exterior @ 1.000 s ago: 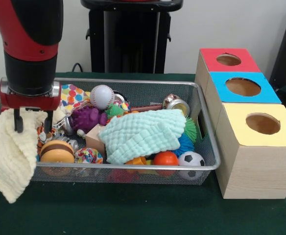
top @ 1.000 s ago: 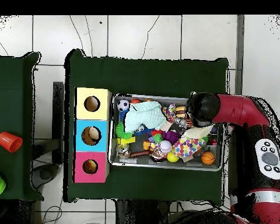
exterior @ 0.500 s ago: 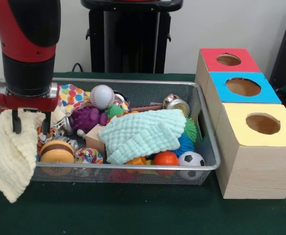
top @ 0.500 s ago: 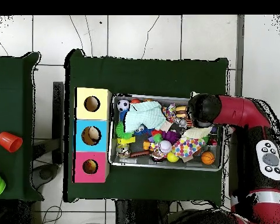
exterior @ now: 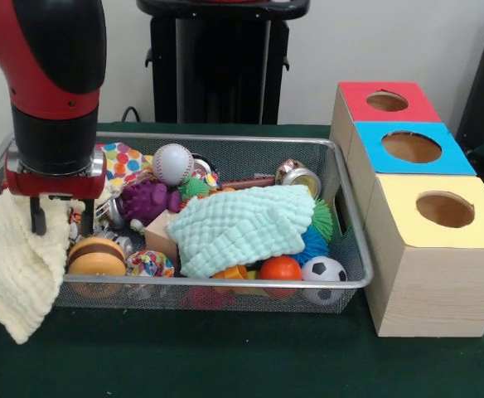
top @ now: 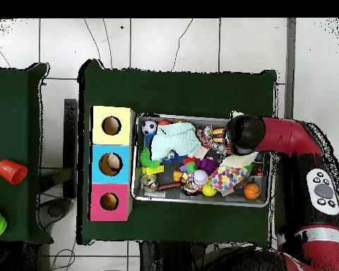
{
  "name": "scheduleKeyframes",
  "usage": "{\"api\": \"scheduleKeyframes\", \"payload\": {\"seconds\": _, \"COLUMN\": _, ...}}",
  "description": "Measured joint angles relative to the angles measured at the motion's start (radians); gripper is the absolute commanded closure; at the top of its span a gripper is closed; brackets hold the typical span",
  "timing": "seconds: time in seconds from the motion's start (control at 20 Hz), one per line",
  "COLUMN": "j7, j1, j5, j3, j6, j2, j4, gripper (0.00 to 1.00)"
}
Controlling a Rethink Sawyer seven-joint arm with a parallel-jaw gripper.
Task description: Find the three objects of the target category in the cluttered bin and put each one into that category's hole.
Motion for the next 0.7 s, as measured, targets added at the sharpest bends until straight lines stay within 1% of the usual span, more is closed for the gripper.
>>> {"api": "scheduleKeyframes", "payload": {"seconds": 0.3, "j7": 0.0, "j1": 0.001, "j5": 0.0, "j3": -0.008, "j6": -0.04, "j2": 0.016, "j4": 0.0, "gripper": 0.0}}
{"api": "scheduleKeyframes", "payload": {"seconds": 0.35, "j7": 0.0, "j1": 0.003, "j5": 0.0, "j3": -0.016, "j6": -0.058, "j2": 0.022, "j4": 0.0, "gripper": 1.0}}
{"api": "scheduleKeyframes", "payload": {"seconds": 0.7, "j7": 0.0, "j1": 0.004, "j5": 0.001, "j3": -0.02, "j6": -0.087, "j2": 0.041, "j4": 0.0, "gripper": 1.0}}
